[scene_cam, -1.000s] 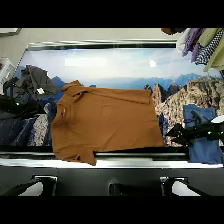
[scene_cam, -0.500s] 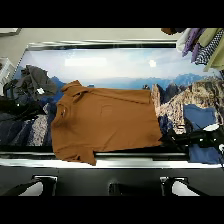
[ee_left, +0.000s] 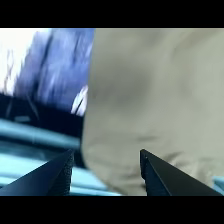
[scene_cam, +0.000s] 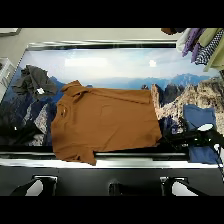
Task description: Fold the clothes and pants, and hang the long-sleeved shirts on hangers.
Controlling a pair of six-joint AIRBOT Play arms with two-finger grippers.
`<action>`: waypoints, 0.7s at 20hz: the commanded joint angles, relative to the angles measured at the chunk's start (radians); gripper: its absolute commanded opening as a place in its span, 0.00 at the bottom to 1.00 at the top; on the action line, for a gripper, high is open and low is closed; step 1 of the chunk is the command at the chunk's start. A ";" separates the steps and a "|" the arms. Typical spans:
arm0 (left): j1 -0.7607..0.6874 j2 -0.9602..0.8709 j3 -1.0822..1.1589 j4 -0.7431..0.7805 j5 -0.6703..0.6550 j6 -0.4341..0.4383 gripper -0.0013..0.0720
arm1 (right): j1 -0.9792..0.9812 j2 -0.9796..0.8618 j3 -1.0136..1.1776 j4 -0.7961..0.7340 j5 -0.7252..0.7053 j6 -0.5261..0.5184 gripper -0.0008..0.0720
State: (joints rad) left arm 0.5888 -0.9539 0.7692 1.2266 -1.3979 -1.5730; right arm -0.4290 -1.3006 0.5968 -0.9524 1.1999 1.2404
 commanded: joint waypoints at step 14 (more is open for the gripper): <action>0.051 0.006 -0.367 -0.148 0.259 0.093 0.66 | 0.003 0.002 -0.001 0.044 0.005 -0.006 0.05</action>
State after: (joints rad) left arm 0.6395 -0.9146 0.4107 1.0962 -1.1706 -1.5002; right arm -0.4263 -1.3010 0.5961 -0.9295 1.1988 1.2339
